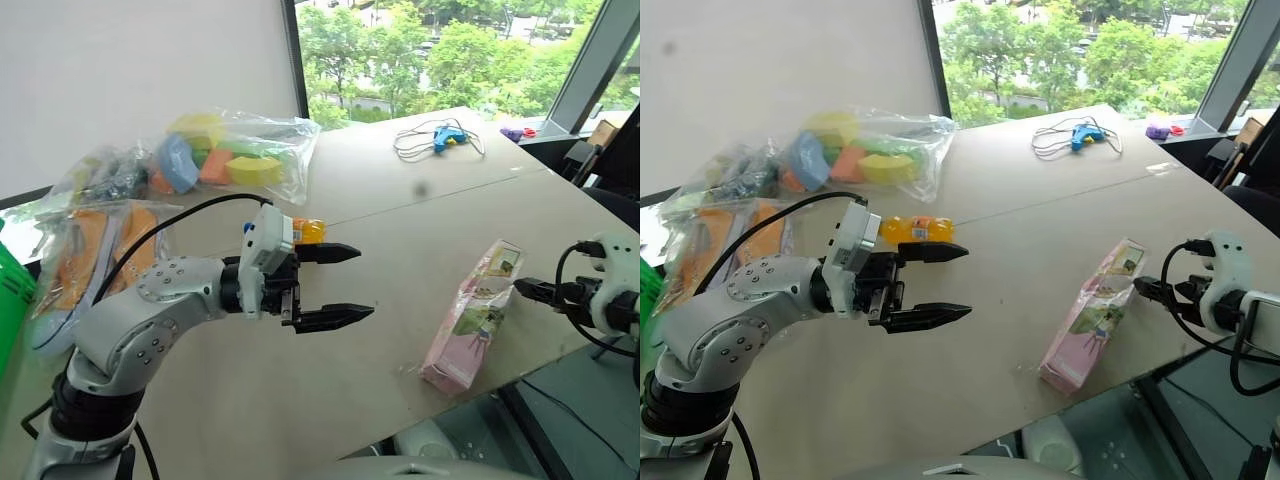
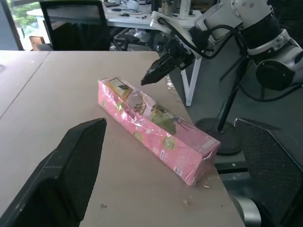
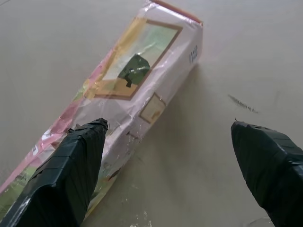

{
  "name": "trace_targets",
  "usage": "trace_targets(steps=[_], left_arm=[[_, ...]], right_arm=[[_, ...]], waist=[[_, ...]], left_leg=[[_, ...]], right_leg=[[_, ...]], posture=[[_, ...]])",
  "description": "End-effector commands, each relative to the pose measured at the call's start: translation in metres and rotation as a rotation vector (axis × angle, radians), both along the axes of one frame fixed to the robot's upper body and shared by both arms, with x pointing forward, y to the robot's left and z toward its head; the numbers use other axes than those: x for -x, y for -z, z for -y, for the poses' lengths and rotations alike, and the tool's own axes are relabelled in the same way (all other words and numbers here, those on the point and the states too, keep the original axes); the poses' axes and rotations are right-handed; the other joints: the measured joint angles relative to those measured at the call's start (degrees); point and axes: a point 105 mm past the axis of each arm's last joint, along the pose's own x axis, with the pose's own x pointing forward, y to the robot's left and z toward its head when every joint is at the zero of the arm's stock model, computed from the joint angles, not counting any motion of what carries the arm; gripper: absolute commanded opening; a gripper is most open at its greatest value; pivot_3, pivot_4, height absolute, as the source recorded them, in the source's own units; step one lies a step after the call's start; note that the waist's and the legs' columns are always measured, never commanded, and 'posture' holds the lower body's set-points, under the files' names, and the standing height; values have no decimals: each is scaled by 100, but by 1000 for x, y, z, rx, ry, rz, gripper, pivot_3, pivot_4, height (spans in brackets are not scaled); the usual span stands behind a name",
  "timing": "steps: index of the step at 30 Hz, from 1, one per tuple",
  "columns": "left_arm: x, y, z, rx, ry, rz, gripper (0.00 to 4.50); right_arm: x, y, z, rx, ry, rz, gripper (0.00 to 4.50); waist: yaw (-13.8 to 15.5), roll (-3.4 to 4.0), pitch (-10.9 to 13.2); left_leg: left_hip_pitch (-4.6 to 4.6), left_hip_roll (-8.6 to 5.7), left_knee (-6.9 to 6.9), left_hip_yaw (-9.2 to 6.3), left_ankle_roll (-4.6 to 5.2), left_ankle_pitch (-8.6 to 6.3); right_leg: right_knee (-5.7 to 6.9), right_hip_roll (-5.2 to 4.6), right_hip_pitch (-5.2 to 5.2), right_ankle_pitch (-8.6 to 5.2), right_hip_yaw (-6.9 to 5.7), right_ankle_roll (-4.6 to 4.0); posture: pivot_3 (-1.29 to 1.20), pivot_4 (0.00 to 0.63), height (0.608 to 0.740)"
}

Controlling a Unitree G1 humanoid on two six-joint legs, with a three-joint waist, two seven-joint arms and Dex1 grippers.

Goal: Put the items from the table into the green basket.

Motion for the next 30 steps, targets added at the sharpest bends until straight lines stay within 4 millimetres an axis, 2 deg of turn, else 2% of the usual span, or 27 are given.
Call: trace_targets(steps=[1, 4, 5, 6, 7, 9, 13, 14, 17, 22, 27, 30], left_arm=[[-2, -8, -1, 16, -12, 49, 4500], [-1, -9, -5, 27, -42, 49, 4500], [-1, -9, -7, 28, -54, 46, 4500], [-1, -8, -8, 27, -67, 43, 4500], [0, -6, -9, 29, -81, 37, 4500], [2, -4, -12, 33, -95, 29, 4500], [7, -1, -9, 40, -114, 11, 4500], [9, -1, -11, 39, -122, 8, 4500], [6, -1, -15, 42, -166, 2, 4500], [1, -4, -24, 92, -258, -17, 4500], [-10, 6, -32, 140, -381, -128, 4500], [-17, 17, -27, 232, -442, -328, 4500]], right_arm=[[-2, 14, -9, -27, -38, -78, 4479], [-7, 27, -10, -42, -37, -143, 4479], [-11, 27, -12, -63, -41, -145, 3949], [-13, 26, -16, -63, -66, -141, 3650], [-18, 24, -19, -59, -81, -125, 3093], [-21, 21, -24, -68, -100, -102, 2317], [-22, 4, -48, -132, -230, -25, 429], [-21, -1, -54, -146, -259, -3, 105], [-22, -15, -60, -192, -301, 48, 41], [-17, -32, -74, -213, -393, 133, 41], [-23, -74, -103, -271, -527, 323, 41], [-22, -103, -123, -334, -642, 444, 41]], waist=[[-50, 0, 0], [-53, -2, 0], [-46, -1, 0], [-45, -1, 0], [-34, -1, 0], [-19, -4, -2], [6, -8, -1], [18, -8, -1], [80, -6, 0], [366, 4, 6], [526, 4, 7], [612, 5, 7]], left_leg=[[0, 0, 0, 1, 1, 0], [4, 2, -1, 9, 5, -3], [5, 3, -1, 12, 5, -3], [6, 4, -1, 14, 5, -3], [7, 4, -1, 15, 5, -3], [8, 5, -1, 14, 5, -3], [5, 5, -1, 16, 5, -3], [6, 5, -1, 17, 6, -3], [7, 6, -3, 16, 6, -4], [6, 7, -4, 13, 6, -4], [7, 7, -3, 19, 8, -5], [9, 6, -3, 18, 8, -5]], right_leg=[[-1, 0, 0, 0, 2, 1], [-3, 4, 0, 0, 11, 3], [-3, 4, 0, 1, 15, 5], [-3, 4, 0, 2, 17, 5], [-2, 5, 0, 3, 18, 7], [-3, 5, 0, 4, 18, 8], [-4, 3, 0, 6, 24, 12], [-5, 4, 0, 6, 26, 13], [-4, 6, -1, 7, 25, 14], [-5, 8, -14, 7, 20, 14], [-7, 5, -21, 8, 25, 15], [-7, 2, -21, 9, 23, 16]], posture=[[-252, 0, 740], [-213, 0, 740], [-205, 0, 740], [-198, 0, 740], [-191, 0, 740], [-182, 0, 740], [-152, 0, 740], [-136, 0, 740], [-109, 0, 740], [-73, 0, 740], [-75, 0, 740], [-79, 0, 740]])
